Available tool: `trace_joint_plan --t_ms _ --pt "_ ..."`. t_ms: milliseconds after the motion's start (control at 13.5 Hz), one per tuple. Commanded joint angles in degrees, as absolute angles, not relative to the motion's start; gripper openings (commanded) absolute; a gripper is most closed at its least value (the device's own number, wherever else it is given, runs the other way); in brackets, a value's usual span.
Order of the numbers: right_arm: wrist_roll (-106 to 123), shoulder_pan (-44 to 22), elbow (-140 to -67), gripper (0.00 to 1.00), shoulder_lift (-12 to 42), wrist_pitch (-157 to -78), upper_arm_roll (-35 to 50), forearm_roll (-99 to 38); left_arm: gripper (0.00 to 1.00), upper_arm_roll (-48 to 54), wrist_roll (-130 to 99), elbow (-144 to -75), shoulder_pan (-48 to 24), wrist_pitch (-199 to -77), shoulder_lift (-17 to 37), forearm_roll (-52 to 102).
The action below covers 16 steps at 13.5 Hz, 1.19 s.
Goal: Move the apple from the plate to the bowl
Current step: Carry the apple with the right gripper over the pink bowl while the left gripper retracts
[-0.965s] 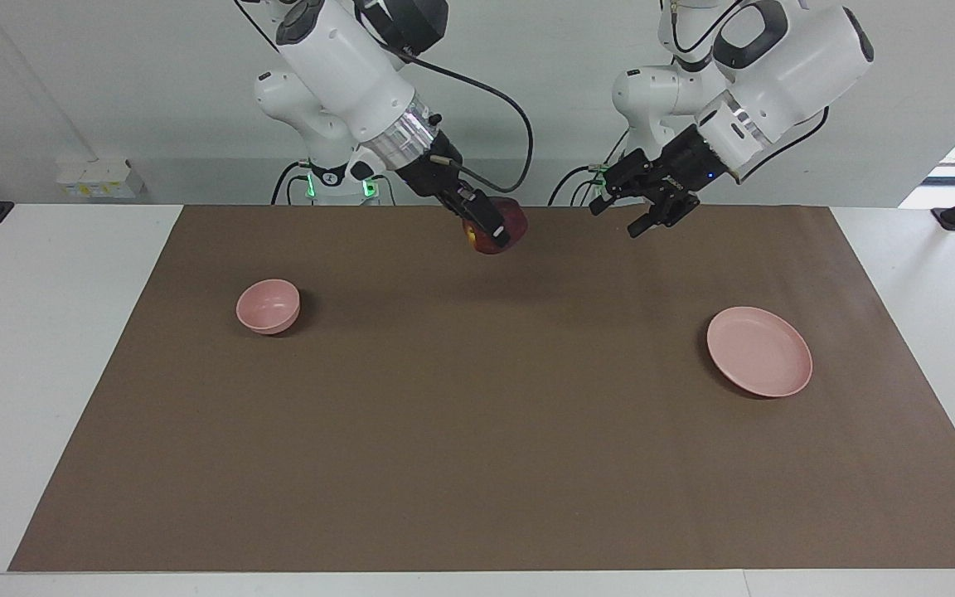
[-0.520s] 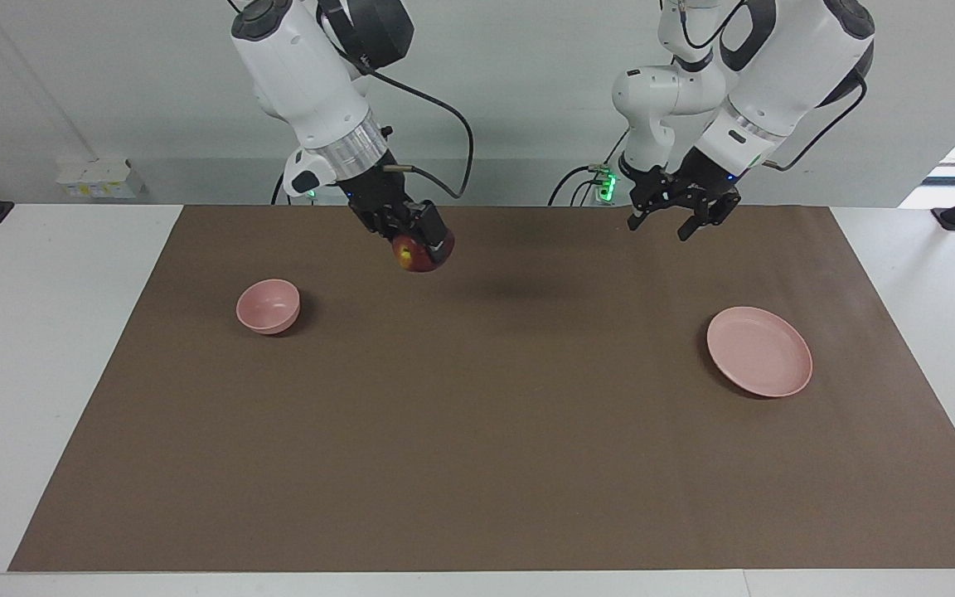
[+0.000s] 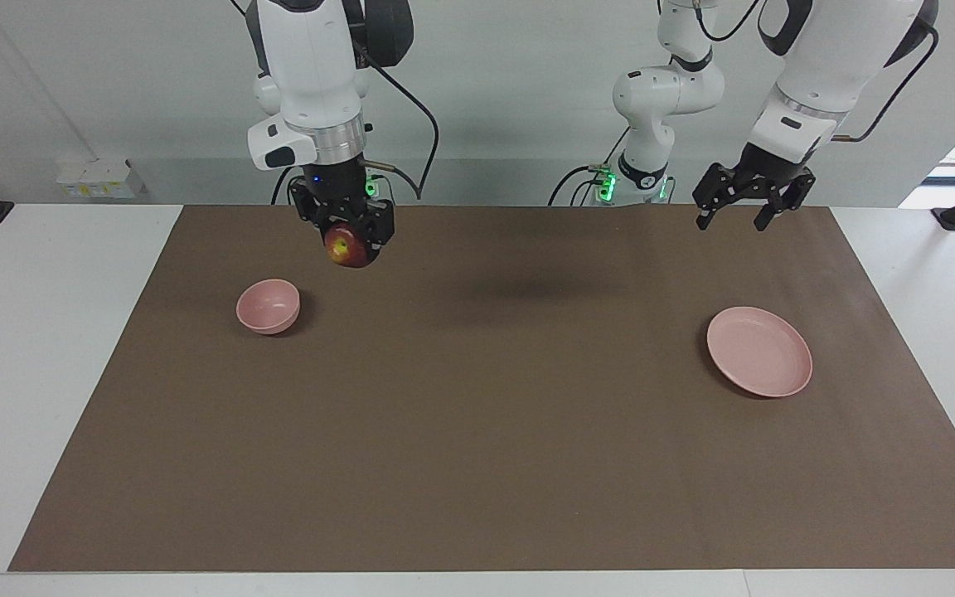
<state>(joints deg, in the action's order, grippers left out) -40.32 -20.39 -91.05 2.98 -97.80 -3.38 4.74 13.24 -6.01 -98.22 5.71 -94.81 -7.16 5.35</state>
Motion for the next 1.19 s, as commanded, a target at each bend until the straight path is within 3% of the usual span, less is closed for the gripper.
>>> trace_joint_plan --t_ms 0,148,371,594,891,1113 --pt "-36.83 -16.28 -99.63 0.0 -2.09 -100.61 -2.9 7.9 1.0 13.45 -4.04 -88.89 7.56 -84.24 -2.74 3.43" --pt "-33.15 -12.15 -109.29 0.0 -5.78 -107.98 -2.99 8.17 1.0 13.62 -3.87 -83.34 6.95 -80.17 0.51 -0.59" --pt "-32.78 -8.27 -115.99 0.0 -5.45 -113.27 -2.9 8.17 1.0 13.19 2.09 -88.21 8.17 -81.38 -2.44 -0.18" --pt "-32.61 -5.11 -123.99 0.0 -2.82 -124.42 -2.9 8.09 1.0 13.27 1.32 -90.7 9.58 -81.56 -4.04 -0.18" --pt "-25.24 -0.63 -127.43 0.0 -3.43 -125.07 -2.9 8.09 1.0 13.18 -1.67 -90.7 10.11 -81.92 -4.04 -0.18" --pt "-24.7 1.84 -131.99 0.0 -2.55 -130.58 -2.9 8.0 1.0 13.18 -1.67 -90.53 10.2 -82.44 -3.95 -0.18"
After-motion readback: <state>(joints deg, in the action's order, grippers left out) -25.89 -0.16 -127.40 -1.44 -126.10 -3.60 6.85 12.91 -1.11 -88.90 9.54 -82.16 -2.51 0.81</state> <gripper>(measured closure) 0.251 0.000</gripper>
